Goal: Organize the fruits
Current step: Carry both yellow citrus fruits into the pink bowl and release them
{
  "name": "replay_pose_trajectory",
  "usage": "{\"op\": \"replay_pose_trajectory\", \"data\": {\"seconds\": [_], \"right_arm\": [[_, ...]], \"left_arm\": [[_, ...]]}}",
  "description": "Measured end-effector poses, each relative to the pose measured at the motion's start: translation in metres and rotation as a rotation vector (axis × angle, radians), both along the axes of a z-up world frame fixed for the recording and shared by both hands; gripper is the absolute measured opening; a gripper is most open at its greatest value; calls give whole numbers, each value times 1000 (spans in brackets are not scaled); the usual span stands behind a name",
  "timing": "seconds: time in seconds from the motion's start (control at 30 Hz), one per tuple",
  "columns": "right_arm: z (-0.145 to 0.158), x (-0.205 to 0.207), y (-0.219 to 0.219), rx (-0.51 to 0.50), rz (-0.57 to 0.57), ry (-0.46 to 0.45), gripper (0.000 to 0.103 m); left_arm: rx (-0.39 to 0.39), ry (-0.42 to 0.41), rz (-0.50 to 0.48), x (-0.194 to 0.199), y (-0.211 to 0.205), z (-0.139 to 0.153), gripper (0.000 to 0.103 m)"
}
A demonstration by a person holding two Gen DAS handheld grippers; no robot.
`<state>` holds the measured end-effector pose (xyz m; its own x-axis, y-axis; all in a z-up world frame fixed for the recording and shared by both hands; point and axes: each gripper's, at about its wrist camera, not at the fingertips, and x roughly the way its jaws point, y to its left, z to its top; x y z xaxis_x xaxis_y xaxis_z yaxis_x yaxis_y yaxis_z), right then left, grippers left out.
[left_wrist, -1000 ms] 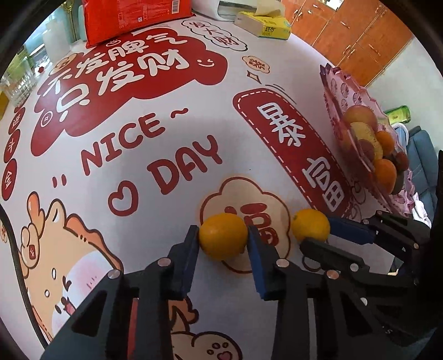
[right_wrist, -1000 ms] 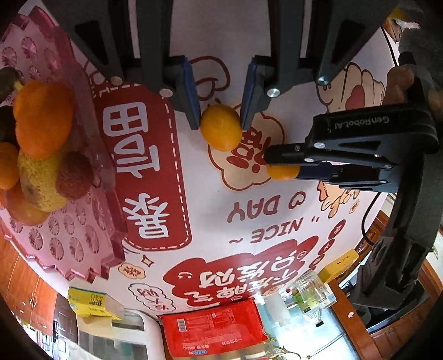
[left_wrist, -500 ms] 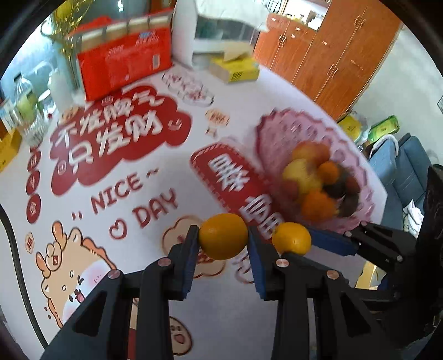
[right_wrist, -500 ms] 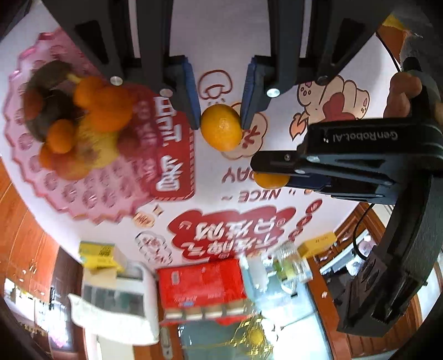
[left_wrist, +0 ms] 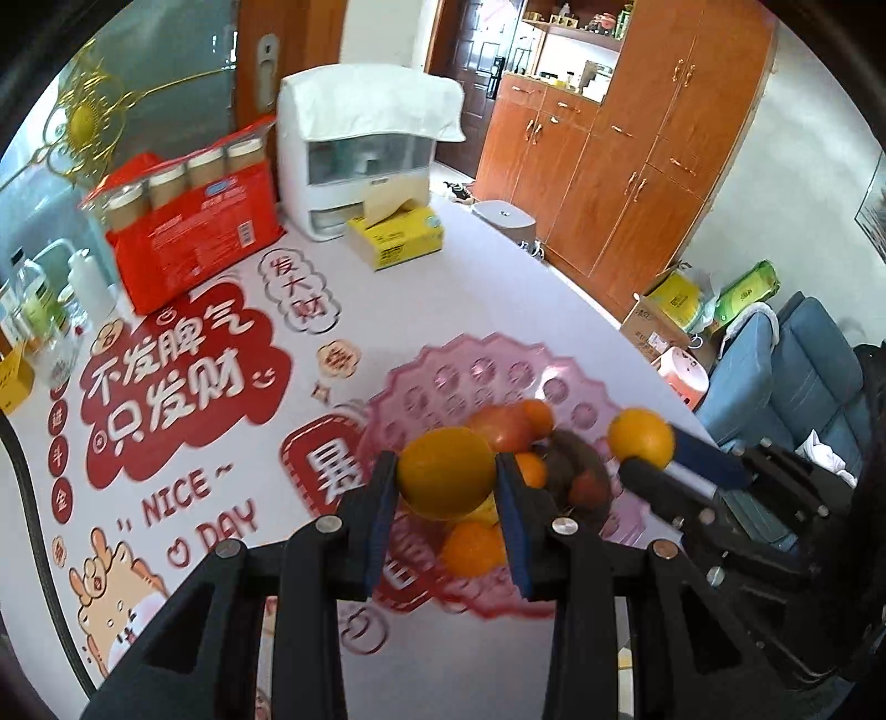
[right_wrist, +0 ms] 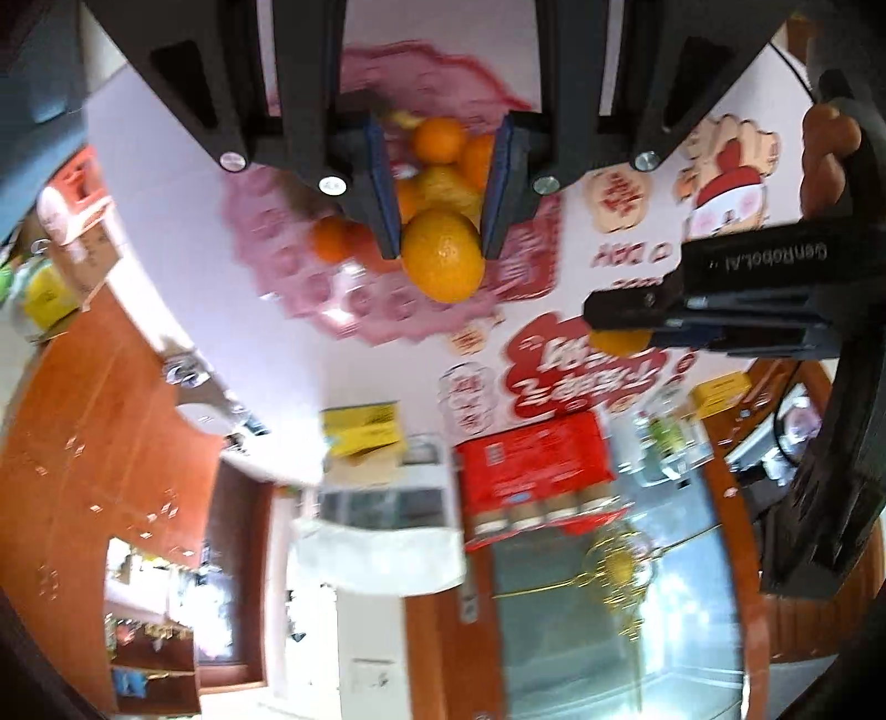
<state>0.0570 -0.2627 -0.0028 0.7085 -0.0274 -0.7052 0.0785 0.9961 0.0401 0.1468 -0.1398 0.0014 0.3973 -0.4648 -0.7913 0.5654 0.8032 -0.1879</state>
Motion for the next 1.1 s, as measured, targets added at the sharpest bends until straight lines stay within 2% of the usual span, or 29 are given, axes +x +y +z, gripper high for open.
{"op": "replay_pose_trajectory", "data": {"seconds": [0.13,0.37,0.67,1.1], "right_arm": [[4,9,-27,-35,-58,20,30],[-19,24,-63,17,-104,91,30],[-51,43,-74,35,-76,175,30],[-74,63,-71,42,-45,238,30]], "left_arm": [[49,4,13,7,-30,-8,33],[134,59,46,20,-60,-45,33],[221,94,80,28,-77,-78,33],[260,118,100,32,-77,-97,34]]}}
